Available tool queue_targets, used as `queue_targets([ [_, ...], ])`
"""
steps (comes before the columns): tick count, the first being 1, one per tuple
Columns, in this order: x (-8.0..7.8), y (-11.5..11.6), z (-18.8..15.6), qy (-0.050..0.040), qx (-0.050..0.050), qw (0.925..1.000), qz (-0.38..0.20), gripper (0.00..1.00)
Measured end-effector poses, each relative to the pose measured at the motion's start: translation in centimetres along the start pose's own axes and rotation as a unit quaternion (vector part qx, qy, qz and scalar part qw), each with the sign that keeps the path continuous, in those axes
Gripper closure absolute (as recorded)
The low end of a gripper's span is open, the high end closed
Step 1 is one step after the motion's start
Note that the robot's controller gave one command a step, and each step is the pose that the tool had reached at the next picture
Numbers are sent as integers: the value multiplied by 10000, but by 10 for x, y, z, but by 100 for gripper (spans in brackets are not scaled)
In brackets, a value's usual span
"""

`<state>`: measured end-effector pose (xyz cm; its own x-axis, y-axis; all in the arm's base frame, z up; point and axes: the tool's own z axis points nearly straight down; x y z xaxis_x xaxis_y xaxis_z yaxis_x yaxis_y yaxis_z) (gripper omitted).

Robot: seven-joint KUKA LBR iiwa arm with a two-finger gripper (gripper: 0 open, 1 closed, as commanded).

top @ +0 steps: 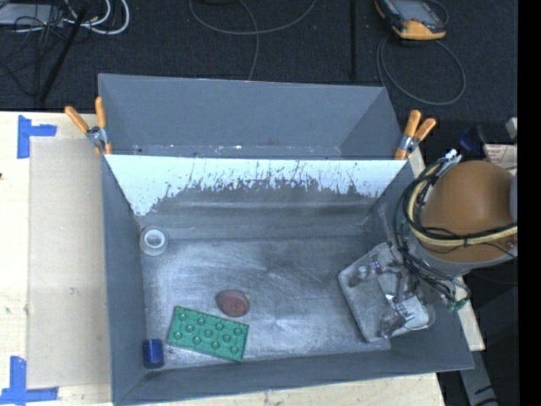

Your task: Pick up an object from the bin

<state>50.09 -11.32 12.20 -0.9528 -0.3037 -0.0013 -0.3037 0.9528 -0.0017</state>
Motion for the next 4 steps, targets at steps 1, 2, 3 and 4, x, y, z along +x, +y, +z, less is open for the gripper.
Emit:
queue_targets([
  [1, -36, 100, -27, -11, -29, 10000, 78, 0],
  [2, -62, 185, -32, -2, -32, 9996, -289, 0],
  [3, -94, 232, 39, 28, -24, 9931, -1173, 0],
  [4, -95, 230, 38, 16, -14, 9933, -1152, 100],
])
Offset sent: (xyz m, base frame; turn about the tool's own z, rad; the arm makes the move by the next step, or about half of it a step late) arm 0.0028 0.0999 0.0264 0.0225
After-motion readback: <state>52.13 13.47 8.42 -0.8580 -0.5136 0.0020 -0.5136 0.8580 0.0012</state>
